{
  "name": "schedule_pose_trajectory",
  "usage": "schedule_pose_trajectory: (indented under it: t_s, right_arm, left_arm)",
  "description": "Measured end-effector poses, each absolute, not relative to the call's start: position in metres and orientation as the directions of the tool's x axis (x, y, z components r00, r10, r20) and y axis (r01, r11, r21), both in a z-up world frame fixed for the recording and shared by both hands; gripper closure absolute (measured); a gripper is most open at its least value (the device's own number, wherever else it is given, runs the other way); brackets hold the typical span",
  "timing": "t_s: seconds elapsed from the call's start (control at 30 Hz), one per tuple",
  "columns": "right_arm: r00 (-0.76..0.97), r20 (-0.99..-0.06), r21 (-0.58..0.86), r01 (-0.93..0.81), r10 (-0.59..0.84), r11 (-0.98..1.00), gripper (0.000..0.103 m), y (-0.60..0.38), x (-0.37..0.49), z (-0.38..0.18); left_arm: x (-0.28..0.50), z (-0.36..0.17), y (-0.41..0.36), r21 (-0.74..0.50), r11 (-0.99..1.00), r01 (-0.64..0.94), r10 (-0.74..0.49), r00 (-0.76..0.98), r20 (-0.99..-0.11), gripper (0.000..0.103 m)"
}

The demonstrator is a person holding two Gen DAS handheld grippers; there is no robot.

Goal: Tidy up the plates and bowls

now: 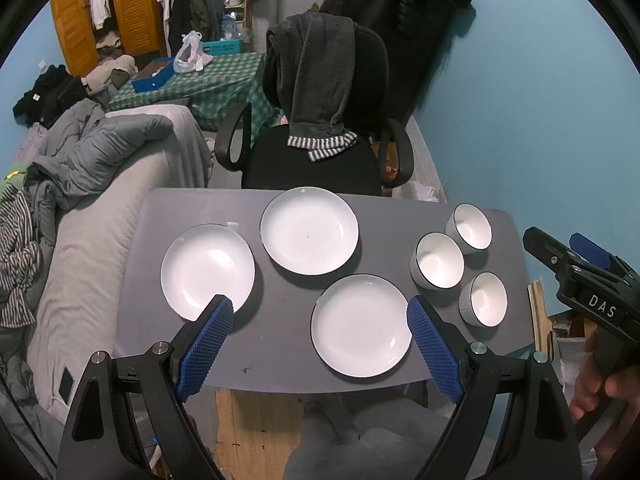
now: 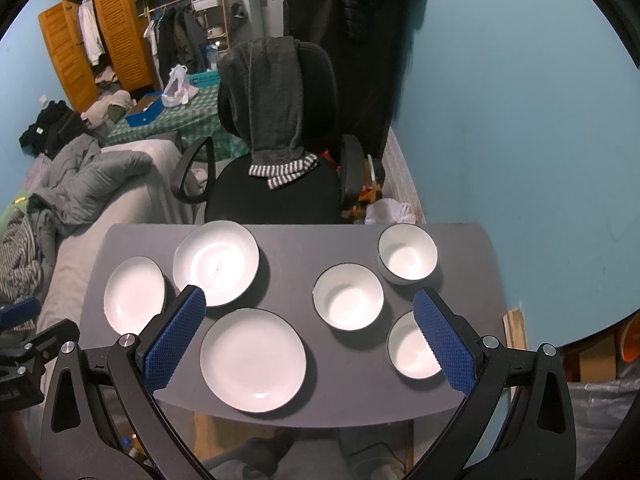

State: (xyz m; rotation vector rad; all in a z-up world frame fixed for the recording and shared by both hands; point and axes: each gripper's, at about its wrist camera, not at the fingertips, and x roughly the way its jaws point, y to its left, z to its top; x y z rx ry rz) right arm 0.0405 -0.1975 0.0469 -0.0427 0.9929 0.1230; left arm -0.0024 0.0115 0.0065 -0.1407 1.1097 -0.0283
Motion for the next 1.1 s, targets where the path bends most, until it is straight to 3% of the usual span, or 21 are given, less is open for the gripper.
schedule_pose_trajectory:
  t_s: [1.1]
  right_arm:
    - [0.533,-0.842,0.022,-0.125,0.086,0.992,0.001,-0.1946,0.0397,0.0472]
  left_arm:
    - [-0.0043,0.0052,0.0116,-0.133,0.990,-0.053,-0.096,0.441,-0.892,0.013]
